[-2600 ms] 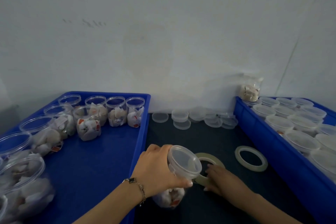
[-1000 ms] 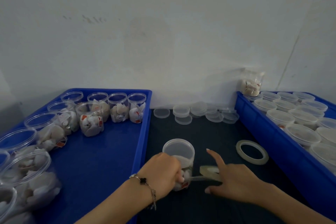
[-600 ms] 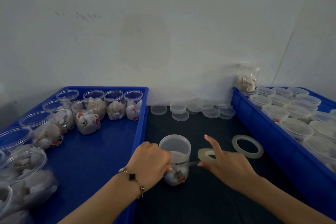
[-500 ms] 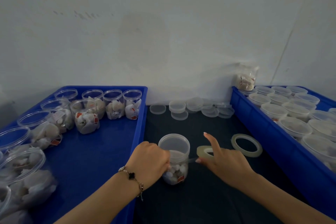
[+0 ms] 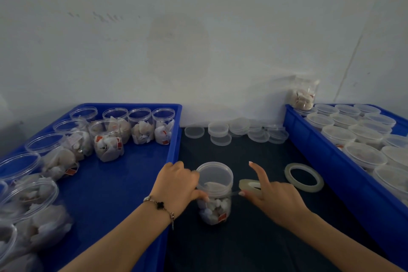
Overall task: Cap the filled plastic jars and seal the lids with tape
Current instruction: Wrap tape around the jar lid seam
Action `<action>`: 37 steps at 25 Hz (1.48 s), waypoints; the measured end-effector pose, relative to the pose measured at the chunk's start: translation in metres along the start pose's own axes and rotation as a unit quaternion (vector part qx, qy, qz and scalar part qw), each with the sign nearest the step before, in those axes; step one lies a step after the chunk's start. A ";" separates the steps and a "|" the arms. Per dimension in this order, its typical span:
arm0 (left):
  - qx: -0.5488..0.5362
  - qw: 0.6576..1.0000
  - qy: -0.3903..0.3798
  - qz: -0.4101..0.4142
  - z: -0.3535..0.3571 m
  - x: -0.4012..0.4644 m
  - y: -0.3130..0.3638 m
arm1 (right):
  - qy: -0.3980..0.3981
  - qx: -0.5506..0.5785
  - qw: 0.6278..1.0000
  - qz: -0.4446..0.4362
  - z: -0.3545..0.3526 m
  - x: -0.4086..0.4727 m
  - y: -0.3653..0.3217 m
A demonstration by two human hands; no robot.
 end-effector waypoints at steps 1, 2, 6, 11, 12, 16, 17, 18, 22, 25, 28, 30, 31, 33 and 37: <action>0.011 1.000 -0.010 -0.004 0.001 0.003 -0.003 | 0.001 -0.002 1.000 -0.003 0.001 0.000 0.000; 0.017 1.000 -0.021 -0.005 0.001 0.006 -0.005 | 0.000 -0.001 1.000 -0.006 0.002 0.000 0.000; 0.028 0.999 -0.023 -0.009 0.005 0.012 -0.012 | -0.005 0.001 1.000 -0.018 0.003 0.000 0.000; -0.029 0.999 -0.028 0.022 0.007 0.009 -0.014 | -0.007 0.021 0.999 -0.024 0.002 -0.002 -0.005; -0.043 0.998 -0.034 0.036 0.007 0.007 -0.014 | -0.006 0.023 0.999 -0.031 0.001 -0.005 -0.005; -0.188 0.977 0.030 0.093 -0.005 -0.009 -0.015 | 0.015 0.033 0.997 -0.068 -0.005 -0.021 -0.006; -0.243 0.961 0.055 0.119 -0.011 -0.013 -0.009 | 0.020 0.037 0.996 -0.076 -0.007 -0.025 -0.007; -0.269 0.949 0.061 0.151 -0.015 -0.014 0.000 | 0.022 0.039 0.995 -0.085 -0.008 -0.029 -0.009; -0.167 0.961 0.025 0.221 -0.003 -0.006 0.032 | 0.028 0.032 0.992 -0.117 -0.016 -0.036 -0.017; -0.173 0.971 -0.009 0.163 0.013 0.004 0.018 | 0.035 0.013 0.992 -0.121 -0.019 -0.039 -0.016; -0.257 0.957 -0.089 0.101 0.025 0.014 0.008 | 0.036 0.018 0.993 -0.113 -0.018 -0.040 -0.014; -0.289 0.950 -0.079 0.093 0.023 0.017 0.007 | 0.037 0.041 0.993 -0.107 -0.022 -0.040 -0.012; -0.308 0.945 -0.062 0.090 0.020 0.017 0.005 | 0.035 0.061 0.992 -0.103 -0.026 -0.039 -0.009; -0.386 0.920 -0.028 0.066 0.013 0.012 -0.006 | 0.033 0.113 0.988 -0.099 -0.037 -0.037 -0.002; -0.673 0.737 -0.032 0.057 -0.001 -0.002 -0.028 | 0.052 0.225 0.966 -0.112 -0.064 -0.037 0.005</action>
Point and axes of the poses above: each hand's wrist, its own x-axis towards the middle knuckle, its own z-axis out of the palm, y = z × x, the point moved 5 cm from there along x, towards the middle knuckle, and after that the axes turned 9 degrees about -y, right-handed, at the moved point
